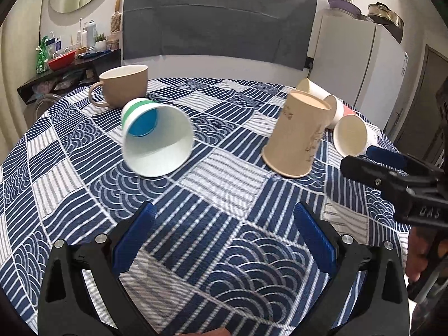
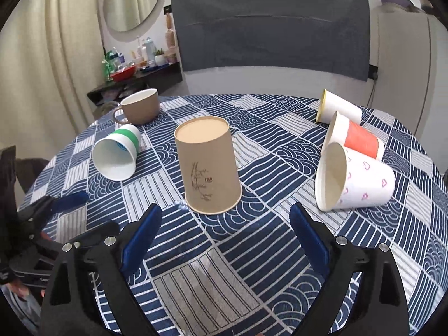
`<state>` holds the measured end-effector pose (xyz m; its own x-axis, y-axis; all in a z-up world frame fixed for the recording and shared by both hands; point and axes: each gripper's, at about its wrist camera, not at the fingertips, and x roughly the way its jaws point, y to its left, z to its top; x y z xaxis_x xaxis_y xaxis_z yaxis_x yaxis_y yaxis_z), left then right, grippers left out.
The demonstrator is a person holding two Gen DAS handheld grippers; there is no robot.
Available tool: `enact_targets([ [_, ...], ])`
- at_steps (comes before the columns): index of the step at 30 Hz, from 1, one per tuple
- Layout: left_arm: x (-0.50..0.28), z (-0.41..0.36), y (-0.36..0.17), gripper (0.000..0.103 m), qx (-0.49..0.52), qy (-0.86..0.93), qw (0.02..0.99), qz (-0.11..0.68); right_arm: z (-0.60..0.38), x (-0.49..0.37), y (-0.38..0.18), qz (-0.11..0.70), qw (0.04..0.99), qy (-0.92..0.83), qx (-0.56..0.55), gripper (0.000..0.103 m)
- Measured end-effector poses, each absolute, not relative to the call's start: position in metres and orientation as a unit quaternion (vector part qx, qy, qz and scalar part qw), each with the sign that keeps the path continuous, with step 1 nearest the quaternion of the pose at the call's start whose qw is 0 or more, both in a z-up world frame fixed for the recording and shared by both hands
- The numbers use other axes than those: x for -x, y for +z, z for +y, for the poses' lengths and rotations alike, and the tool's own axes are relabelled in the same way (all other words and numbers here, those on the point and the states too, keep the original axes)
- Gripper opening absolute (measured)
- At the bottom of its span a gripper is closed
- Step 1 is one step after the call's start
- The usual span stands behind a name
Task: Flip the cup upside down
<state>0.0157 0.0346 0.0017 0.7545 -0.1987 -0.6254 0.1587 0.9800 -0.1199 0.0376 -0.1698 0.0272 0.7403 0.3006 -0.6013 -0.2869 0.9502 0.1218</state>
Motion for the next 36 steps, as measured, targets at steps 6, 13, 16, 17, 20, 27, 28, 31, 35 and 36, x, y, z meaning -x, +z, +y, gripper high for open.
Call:
enact_targets([
  [6,-0.015,0.012,0.001,0.097,0.042,-0.105,0.934,0.339,-0.180,-0.029,0.021,0.310,0.937,0.159,-0.028,0.090],
  [13,-0.009,0.002,0.000,0.097,0.011,-0.073,0.942,0.326,-0.186,-0.019,0.016,0.268,0.951,0.150,-0.024,0.091],
  [16,-0.006,0.002,0.001,0.097,0.006,-0.054,0.947,0.317,-0.189,-0.018,0.017,0.259,0.953,0.153,-0.030,0.091],
  [17,-0.004,0.005,0.002,0.097,0.011,-0.047,0.949,0.311,-0.190,-0.016,0.018,0.252,0.955,0.156,-0.034,0.091],
  [20,-0.004,0.013,0.002,0.097,0.034,-0.030,0.949,0.312,-0.195,-0.008,0.021,0.228,0.961,0.154,-0.033,0.091],
  [27,-0.005,0.022,0.002,0.097,0.059,-0.022,0.948,0.311,-0.198,-0.008,0.019,0.232,0.957,0.175,-0.003,0.092],
  [28,-0.005,0.020,0.002,0.097,0.054,-0.021,0.949,0.310,-0.198,-0.008,0.019,0.233,0.956,0.178,-0.002,0.092],
  [31,-0.004,0.017,0.002,0.097,0.043,-0.021,0.951,0.306,-0.201,-0.008,0.017,0.233,0.955,0.183,-0.007,0.092],
  [35,-0.004,0.017,0.002,0.097,0.046,-0.015,0.951,0.306,-0.205,-0.008,0.017,0.234,0.954,0.185,-0.022,0.092],
  [36,-0.004,0.017,0.002,0.097,0.046,-0.011,0.951,0.306,-0.206,-0.009,0.016,0.237,0.953,0.186,-0.026,0.092],
])
